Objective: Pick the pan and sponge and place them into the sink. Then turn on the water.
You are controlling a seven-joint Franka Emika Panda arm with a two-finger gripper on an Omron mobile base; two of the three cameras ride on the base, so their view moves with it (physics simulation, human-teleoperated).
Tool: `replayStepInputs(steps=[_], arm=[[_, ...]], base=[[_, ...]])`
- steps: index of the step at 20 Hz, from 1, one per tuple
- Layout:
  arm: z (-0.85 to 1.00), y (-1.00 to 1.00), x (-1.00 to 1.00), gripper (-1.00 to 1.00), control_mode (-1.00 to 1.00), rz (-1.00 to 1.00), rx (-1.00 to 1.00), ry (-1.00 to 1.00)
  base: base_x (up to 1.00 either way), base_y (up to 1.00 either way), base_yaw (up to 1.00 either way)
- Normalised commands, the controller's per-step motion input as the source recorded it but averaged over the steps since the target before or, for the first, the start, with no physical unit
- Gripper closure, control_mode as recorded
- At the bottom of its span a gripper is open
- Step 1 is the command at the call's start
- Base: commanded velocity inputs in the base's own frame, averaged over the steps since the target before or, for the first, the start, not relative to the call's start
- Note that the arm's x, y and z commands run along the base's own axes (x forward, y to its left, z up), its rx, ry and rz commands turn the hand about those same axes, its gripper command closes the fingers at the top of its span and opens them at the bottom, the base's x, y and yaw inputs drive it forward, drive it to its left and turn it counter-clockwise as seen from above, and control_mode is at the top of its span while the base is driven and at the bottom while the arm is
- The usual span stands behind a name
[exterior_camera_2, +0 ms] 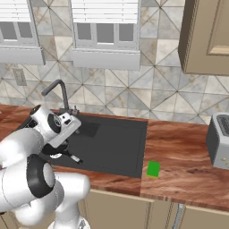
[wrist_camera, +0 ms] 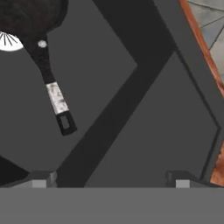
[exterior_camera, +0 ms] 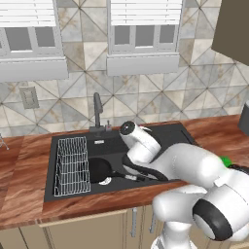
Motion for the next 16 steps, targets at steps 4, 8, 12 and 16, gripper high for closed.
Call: replayStepInputs(steps=[4, 8, 12, 16], arm=[[0.56, -0.35, -0.08, -1.0, -1.0, -0.13, 0.12, -0.04], [0.4, -0.34, -0.08, -1.0, -1.0, -0.2, 0.07, -0.03], [0.25, -0.3, -0.23, -1.0, -1.0, -0.23, 0.06, -0.02], [0.3, -0.35, -0.31, -1.0, -1.0, -0.25, 0.07, -0.01]], base=[[0.0, 0.0, 0.0], [0.0, 0.0, 0.0], [0.0, 0.0, 0.0], [0.0, 0.0, 0.0]])
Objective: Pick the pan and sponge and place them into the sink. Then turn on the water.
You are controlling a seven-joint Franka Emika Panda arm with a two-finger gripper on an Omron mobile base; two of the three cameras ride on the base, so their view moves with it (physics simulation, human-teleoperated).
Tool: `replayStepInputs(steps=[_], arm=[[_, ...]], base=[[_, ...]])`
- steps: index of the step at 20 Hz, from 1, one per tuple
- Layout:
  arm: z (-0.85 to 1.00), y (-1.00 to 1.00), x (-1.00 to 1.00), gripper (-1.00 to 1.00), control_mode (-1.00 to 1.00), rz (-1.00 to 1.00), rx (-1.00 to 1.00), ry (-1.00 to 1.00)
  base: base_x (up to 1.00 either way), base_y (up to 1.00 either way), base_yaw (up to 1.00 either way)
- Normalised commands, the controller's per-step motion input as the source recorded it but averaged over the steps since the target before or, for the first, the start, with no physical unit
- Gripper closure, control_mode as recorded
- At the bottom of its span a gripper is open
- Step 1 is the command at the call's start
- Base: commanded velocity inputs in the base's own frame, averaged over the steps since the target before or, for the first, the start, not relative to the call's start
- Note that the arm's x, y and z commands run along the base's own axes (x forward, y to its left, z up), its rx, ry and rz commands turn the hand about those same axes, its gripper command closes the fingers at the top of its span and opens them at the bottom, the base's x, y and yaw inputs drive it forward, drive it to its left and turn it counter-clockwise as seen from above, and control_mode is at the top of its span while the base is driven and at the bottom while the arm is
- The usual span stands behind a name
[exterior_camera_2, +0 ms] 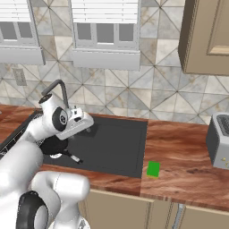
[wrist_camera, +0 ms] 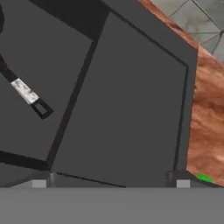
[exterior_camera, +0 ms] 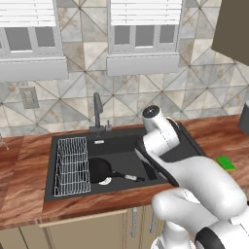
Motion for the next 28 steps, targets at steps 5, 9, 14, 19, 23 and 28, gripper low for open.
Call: replayStepInputs(steps=[5, 9, 14, 19, 23, 28], arm=[[0.34, -0.42, -0.35, -1.0, -1.0, -0.23, 0.09, -0.01], [0.21, -0.49, -0.37, -1.0, -1.0, -0.21, 0.1, -0.01], [0.0, -0.57, -0.39, -1.0, -1.0, -0.15, 0.07, -0.02], [-0.16, -0.53, -0.4, -1.0, -1.0, -0.05, 0.0, -0.07], [-0.23, -0.48, -0.43, -1.0, -1.0, 0.0, 0.0, -0.1], [-0.23, -0.52, -0.38, -1.0, -1.0, 0.0, 0.0, -0.11]], base=[[0.0, 0.0, 0.0], [0.0, 0.0, 0.0], [0.0, 0.0, 0.0], [0.0, 0.0, 0.0], [0.0, 0.0, 0.0], [0.0, 0.0, 0.0]])
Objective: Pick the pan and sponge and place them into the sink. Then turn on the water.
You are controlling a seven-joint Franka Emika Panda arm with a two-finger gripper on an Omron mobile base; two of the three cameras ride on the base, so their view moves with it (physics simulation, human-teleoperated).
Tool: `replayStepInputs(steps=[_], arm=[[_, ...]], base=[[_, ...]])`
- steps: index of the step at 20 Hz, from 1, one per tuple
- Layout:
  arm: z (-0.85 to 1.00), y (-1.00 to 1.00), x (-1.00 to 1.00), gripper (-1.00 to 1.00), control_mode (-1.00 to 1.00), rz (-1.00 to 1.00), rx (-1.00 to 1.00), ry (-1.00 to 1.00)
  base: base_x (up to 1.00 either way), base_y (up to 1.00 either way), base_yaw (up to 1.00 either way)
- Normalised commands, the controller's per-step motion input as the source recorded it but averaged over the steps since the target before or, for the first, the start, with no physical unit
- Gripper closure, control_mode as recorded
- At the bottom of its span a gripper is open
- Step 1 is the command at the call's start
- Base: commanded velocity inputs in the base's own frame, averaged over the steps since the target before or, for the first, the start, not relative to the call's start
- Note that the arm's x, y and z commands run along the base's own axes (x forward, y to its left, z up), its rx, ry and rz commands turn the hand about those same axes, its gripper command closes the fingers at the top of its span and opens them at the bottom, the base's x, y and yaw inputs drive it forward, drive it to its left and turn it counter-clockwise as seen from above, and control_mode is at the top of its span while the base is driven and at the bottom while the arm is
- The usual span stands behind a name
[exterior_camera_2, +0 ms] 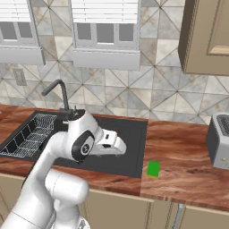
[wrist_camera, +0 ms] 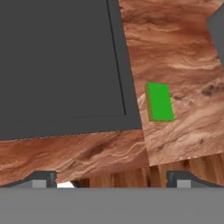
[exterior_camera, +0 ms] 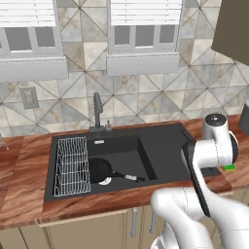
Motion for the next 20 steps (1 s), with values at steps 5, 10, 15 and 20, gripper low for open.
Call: replayStepInputs(steps=[5, 10, 15, 20], arm=[[0.0, -0.59, -0.15, -1.0, -1.0, -0.01, 0.03, -0.08], [0.0, -0.49, 0.0, -1.0, -1.0, -0.03, 0.09, -0.01], [0.0, -0.38, 0.0, -1.0, -1.0, -0.01, 0.11, 0.0], [0.0, -0.34, 0.0, -1.0, -1.0, 0.0, 0.09, 0.0]], base=[[0.0, 0.0, 0.0], [0.0, 0.0, 0.0], [0.0, 0.0, 0.0], [0.0, 0.0, 0.0]])
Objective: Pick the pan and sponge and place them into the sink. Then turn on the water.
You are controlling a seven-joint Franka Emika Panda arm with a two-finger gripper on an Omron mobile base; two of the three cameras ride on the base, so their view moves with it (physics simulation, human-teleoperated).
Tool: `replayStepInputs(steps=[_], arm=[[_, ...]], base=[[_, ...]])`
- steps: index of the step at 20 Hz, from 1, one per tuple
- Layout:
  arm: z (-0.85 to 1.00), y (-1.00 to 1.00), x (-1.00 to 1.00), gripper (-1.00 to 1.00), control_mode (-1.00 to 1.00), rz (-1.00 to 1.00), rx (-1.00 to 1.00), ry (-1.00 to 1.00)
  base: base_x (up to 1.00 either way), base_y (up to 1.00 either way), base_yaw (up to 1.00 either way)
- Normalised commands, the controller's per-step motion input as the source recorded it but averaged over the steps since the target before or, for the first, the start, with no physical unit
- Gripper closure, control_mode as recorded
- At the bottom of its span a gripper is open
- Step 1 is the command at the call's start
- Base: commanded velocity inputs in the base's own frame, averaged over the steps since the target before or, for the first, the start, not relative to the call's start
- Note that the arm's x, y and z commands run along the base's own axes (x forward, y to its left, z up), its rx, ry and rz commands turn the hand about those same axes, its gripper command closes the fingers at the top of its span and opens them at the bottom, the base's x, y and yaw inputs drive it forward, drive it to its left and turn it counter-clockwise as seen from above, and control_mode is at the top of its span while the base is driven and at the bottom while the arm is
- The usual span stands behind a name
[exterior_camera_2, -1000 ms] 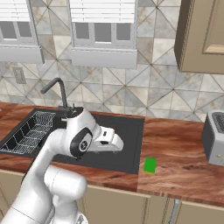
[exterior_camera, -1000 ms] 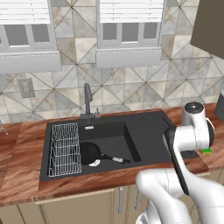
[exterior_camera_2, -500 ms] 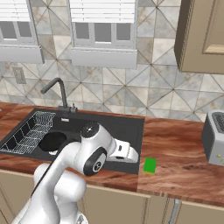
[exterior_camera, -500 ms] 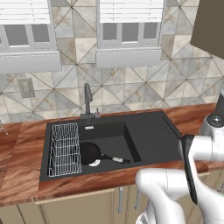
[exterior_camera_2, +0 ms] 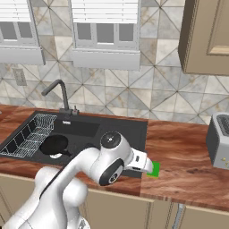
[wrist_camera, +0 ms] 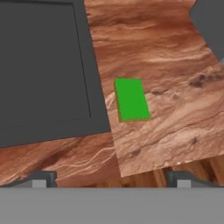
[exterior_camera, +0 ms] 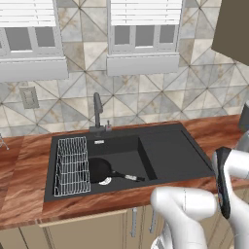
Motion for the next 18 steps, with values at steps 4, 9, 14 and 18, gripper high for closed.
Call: replayStepInputs(steps=[4, 9, 14, 18], arm=[[0.0, -0.34, 0.0, -1.0, -1.0, 0.0, 0.06, 0.0], [0.0, -0.25, 0.05, -1.0, -1.0, 0.0, 0.02, 0.0], [-0.02, -0.13, 0.15, -1.0, -1.0, 0.0, 0.0, 0.0], [-0.08, -0.02, 0.16, -1.0, -1.0, 0.0, 0.0, 0.0]], base=[[0.0, 0.0, 0.0], [0.0, 0.0, 0.0], [0.0, 0.0, 0.0], [0.0, 0.0, 0.0]])
